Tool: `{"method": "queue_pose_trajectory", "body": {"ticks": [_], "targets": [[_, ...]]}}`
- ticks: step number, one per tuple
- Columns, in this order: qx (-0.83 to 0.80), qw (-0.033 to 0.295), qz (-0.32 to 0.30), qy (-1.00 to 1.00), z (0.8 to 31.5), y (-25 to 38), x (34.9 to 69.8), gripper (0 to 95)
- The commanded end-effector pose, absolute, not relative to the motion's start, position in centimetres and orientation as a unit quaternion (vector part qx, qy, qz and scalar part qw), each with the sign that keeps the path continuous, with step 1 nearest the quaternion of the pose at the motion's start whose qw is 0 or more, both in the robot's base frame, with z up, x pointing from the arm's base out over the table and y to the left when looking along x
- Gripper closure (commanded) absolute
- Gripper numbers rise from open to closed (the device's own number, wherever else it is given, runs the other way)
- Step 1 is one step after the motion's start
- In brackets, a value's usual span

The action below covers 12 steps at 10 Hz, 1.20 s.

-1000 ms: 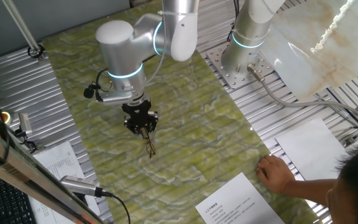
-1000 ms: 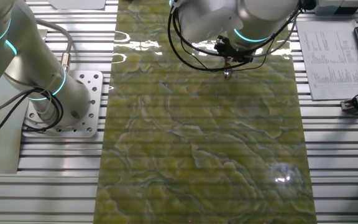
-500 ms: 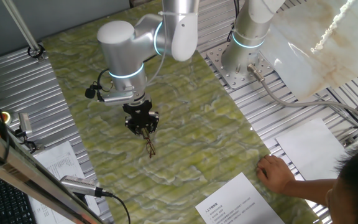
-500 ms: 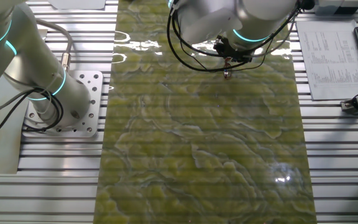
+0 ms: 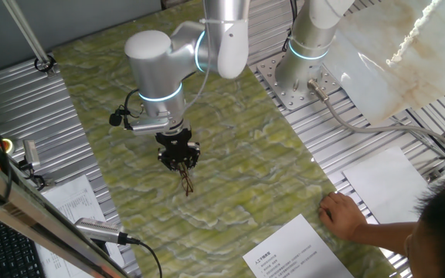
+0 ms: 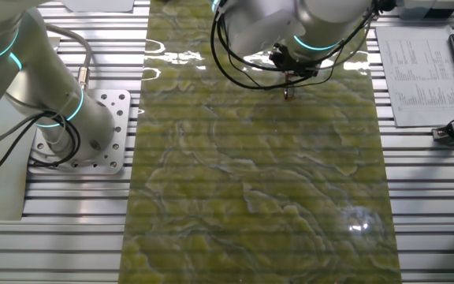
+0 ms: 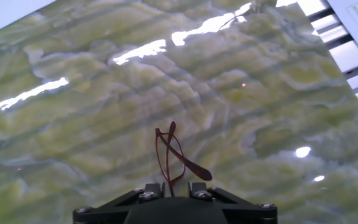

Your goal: Unfold the leg of the glasses (with one hand)

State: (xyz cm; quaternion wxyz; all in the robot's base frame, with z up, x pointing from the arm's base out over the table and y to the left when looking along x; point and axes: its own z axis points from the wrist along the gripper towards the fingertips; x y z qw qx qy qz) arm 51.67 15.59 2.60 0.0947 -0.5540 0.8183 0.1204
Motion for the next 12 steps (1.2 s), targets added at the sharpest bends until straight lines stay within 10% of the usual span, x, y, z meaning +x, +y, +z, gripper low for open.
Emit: {"method": "queue_pose_trajectory", "body": {"ticks": [1,8,9,12], "targets": [[-0.554,0.095,0.12,0.818,2.53,15.63,51.61,76.0],[-0.555,0.095,0.11,0.819,2.43,15.97,51.56,76.0],[-0.555,0.095,0.109,0.819,2.43,15.98,51.55,95.0],[-0.553,0.096,0.108,0.821,2.43,16.0,51.55,95.0]]}}
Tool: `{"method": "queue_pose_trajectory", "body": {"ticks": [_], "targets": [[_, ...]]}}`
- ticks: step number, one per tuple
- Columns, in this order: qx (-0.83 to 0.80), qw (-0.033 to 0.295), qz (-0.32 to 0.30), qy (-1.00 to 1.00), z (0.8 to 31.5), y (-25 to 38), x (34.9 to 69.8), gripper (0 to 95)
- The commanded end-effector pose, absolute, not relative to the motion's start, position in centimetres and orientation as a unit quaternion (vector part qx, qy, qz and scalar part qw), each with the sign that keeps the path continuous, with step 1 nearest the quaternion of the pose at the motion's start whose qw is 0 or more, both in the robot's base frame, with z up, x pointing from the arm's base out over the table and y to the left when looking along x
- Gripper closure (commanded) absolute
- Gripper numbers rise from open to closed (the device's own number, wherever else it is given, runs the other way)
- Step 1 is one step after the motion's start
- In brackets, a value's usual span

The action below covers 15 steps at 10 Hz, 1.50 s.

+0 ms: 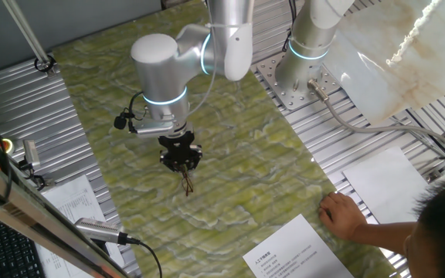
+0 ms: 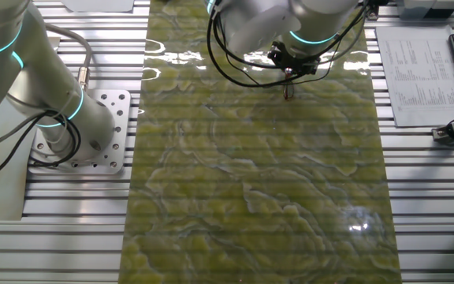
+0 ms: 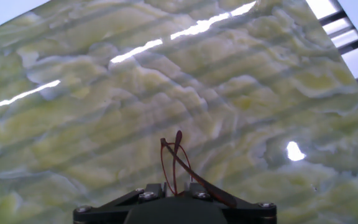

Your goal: Unfold the leg of the glasses (with one hand)

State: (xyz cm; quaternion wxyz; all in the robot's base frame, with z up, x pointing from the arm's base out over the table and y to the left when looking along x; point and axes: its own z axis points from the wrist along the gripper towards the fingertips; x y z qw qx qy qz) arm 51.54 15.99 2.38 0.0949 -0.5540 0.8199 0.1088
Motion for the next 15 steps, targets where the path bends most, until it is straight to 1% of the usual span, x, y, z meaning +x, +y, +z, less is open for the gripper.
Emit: {"method": "queue_pose_trajectory", "body": {"ticks": [1,4,8,9,13,15], "targets": [[-0.553,0.095,0.106,0.821,2.4,16.0,51.6,95.0],[-0.549,0.091,0.103,0.824,2.5,16.0,51.6,95.0],[-0.548,0.098,0.107,0.824,4.2,15.6,52.1,95.0],[-0.543,0.103,0.108,0.826,4.6,15.5,52.2,95.0],[-0.529,0.148,0.117,0.827,5.3,15.4,52.3,95.0],[-0.527,0.148,0.117,0.828,6.0,15.3,52.4,95.0]]}}
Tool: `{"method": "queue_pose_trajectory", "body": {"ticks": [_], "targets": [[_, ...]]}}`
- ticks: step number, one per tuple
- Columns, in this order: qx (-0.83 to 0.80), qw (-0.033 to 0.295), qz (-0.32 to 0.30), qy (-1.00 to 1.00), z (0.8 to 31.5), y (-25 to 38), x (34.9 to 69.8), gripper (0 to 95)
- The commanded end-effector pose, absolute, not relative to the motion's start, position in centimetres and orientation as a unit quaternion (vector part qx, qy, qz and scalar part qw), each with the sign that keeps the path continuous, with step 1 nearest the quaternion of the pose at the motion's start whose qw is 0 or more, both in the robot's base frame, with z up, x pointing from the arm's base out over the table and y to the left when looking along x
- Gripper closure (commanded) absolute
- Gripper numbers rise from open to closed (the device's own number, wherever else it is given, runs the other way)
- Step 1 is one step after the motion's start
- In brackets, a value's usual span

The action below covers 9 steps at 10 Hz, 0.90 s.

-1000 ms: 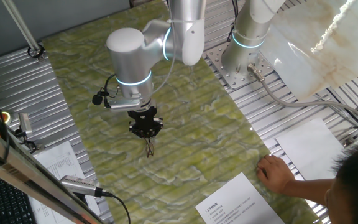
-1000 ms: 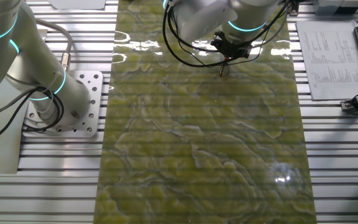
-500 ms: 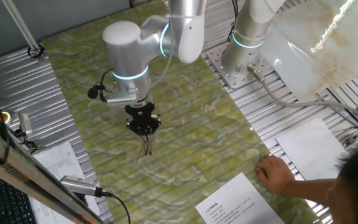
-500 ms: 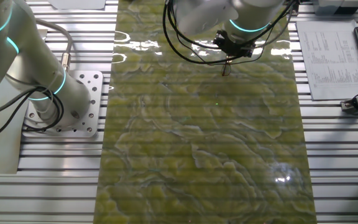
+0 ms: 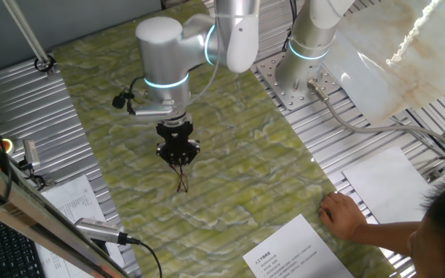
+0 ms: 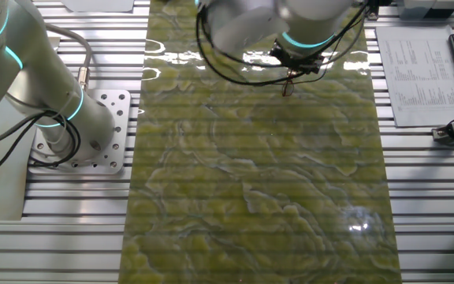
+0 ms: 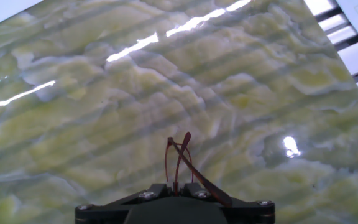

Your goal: Unfold the leg of the glasses (with one hand)

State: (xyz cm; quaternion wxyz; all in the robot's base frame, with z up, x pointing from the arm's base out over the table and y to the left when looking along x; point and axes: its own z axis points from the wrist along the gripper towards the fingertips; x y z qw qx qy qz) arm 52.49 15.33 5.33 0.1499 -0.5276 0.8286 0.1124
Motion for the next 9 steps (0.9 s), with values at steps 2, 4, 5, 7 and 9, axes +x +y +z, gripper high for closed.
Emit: {"method": "queue_pose_trajectory", "body": {"ticks": [2,4,5,7,9], "targets": [[-0.525,0.147,0.117,0.83,6.5,15.3,52.5,95.0],[-0.525,0.15,0.118,0.829,6.9,15.3,52.6,95.0],[-0.523,0.159,0.125,0.828,7.3,15.2,52.7,95.0],[-0.52,0.176,0.135,0.825,7.8,15.2,52.7,95.0],[-0.518,0.181,0.139,0.825,8.3,15.2,52.8,95.0]]}}
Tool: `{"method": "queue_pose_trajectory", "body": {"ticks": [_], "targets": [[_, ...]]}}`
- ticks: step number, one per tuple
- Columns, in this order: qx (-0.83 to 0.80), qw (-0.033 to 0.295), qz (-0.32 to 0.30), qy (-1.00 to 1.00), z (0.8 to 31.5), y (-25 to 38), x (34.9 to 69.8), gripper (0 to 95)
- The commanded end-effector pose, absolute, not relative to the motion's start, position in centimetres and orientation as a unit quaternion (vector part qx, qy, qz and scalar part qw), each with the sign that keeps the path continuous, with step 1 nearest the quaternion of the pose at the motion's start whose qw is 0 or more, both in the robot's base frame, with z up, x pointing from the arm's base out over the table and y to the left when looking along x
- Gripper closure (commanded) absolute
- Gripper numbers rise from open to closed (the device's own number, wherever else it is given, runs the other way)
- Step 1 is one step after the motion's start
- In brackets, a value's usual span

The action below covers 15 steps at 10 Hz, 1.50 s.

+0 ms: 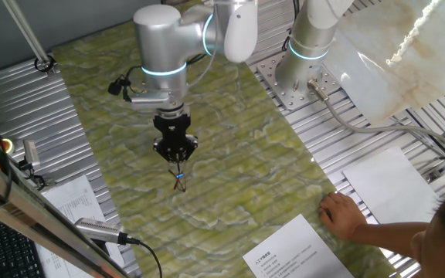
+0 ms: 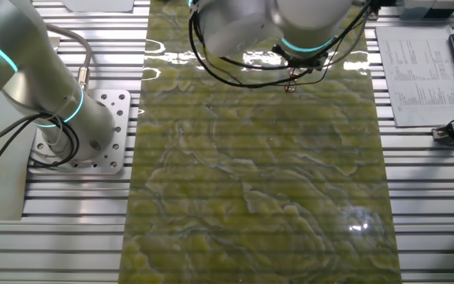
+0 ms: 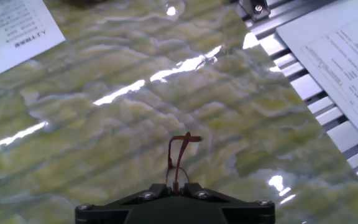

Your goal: Unfold the leg of the glasses (with one hand)

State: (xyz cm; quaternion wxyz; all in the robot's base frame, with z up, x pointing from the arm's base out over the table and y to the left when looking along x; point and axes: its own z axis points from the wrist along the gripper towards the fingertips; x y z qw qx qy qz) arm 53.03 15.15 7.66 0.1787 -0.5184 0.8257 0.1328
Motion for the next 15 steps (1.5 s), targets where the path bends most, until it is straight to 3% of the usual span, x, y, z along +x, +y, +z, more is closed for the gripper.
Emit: {"method": "queue_pose_trajectory", "body": {"ticks": [1,5,13,14,15], "targets": [[-0.517,0.181,0.139,0.825,8.7,15.2,52.8,95.0],[-0.516,0.211,0.155,0.816,9.5,15.1,52.9,95.0],[-0.518,0.209,0.155,0.815,9.9,15.2,53.0,95.0],[-0.519,0.208,0.155,0.815,9.9,15.2,53.0,76.0],[-0.519,0.208,0.154,0.814,9.9,15.2,53.0,76.0]]}}
